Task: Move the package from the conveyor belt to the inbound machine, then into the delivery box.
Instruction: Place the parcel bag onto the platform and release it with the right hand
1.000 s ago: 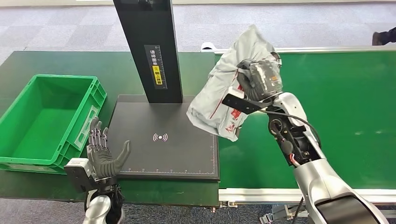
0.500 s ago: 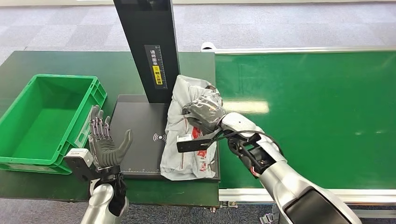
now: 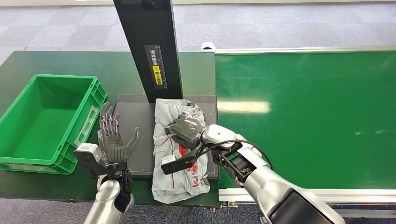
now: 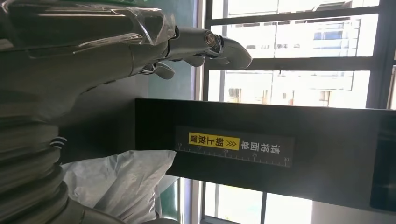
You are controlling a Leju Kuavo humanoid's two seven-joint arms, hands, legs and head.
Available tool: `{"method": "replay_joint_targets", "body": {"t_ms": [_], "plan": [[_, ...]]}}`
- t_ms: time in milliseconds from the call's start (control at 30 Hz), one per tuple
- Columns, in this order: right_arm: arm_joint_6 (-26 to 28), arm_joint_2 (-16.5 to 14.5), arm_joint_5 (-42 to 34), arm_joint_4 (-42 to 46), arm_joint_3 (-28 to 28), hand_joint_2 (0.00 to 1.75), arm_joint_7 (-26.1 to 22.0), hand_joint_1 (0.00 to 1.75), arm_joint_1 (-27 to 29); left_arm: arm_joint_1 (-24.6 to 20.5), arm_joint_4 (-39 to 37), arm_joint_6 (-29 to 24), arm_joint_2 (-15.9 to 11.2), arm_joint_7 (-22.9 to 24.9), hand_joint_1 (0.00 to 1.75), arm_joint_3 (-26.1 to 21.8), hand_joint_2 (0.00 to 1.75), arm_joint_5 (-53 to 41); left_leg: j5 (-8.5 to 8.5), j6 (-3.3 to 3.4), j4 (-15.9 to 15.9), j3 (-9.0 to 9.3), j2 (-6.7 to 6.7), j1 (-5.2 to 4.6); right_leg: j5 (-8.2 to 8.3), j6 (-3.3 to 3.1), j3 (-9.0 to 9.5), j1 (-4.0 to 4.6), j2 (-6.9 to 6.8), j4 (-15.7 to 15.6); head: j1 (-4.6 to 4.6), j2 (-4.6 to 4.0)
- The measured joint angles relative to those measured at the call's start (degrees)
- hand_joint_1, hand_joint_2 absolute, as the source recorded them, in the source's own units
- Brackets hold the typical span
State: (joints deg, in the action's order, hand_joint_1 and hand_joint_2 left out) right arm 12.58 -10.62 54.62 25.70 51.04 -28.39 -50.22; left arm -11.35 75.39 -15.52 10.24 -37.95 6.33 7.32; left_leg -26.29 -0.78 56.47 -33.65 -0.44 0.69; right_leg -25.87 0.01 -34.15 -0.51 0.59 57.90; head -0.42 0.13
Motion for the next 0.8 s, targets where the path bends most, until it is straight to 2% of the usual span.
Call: {"method": "replay_joint_targets", "body": {"t_ms": [167,267,300,400,433,633,800], "plan": [[0.0,-0.7,0.4,-1.3,0.6,1.75,0.7,1.75,-0.2,-0.5,-0.6,0.1,0.0,0.0,0.00,0.7,1.75,0.4,0.00,0.00,0.0,0.00,0.00,0.00,0.00,0.00,0.00,0.00,0.00,0.0,0.00,-0.01],[0.1,-1.5,0.9,-2.7,1.1,1.75,2.9,1.75,-0.3,-1.0,-1.2,0.4,0.2,0.0,0.00,1.4,1.75,0.5,0.00,0.00,0.0,0.00,0.00,0.00,0.00,0.00,0.00,0.00,0.00,0.0,0.00,-0.02],[0.2,-1.7,1.0,-3.1,1.2,1.75,4.1,1.62,-0.4,-1.1,-1.4,0.5,0.3,0.0,0.00,1.6,1.75,0.5,0.00,0.00,0.0,0.01,0.00,0.00,0.00,0.00,0.00,0.00,0.00,0.0,-0.01,-0.02],[0.6,-2.0,0.6,-4.5,1.3,1.75,7.8,0.32,-0.9,-1.6,-2.1,1.0,0.4,0.0,0.00,2.3,1.75,0.6,0.00,0.00,0.0,0.01,0.00,0.00,0.00,0.00,0.00,0.00,0.00,0.0,-0.01,0.00],[0.6,-2.0,0.4,-4.8,1.2,1.75,8.9,0.01,-1.1,-1.7,-2.3,1.3,0.5,0.1,0.00,2.5,1.75,0.6,0.00,0.00,0.0,0.01,0.00,0.00,0.00,0.00,0.00,0.00,0.00,0.0,0.00,0.00],[1.6,-1.5,-0.9,-6.6,0.0,1.75,13.3,0.00,-2.9,-2.7,-4.1,2.4,0.9,0.2,0.00,3.6,1.75,0.6,0.00,0.00,0.0,0.02,0.00,-0.01,0.01,0.00,0.00,-0.01,0.00,0.0,0.01,-0.01],[5.5,-0.8,-1.9,-7.3,-2.2,1.75,13.3,0.00,-3.3,-3.3,-5.1,2.8,1.0,0.2,0.00,3.9,1.75,0.6,0.00,0.00,0.0,0.02,0.01,0.00,0.01,0.00,-0.01,0.00,0.01,0.0,0.00,0.00]]}}
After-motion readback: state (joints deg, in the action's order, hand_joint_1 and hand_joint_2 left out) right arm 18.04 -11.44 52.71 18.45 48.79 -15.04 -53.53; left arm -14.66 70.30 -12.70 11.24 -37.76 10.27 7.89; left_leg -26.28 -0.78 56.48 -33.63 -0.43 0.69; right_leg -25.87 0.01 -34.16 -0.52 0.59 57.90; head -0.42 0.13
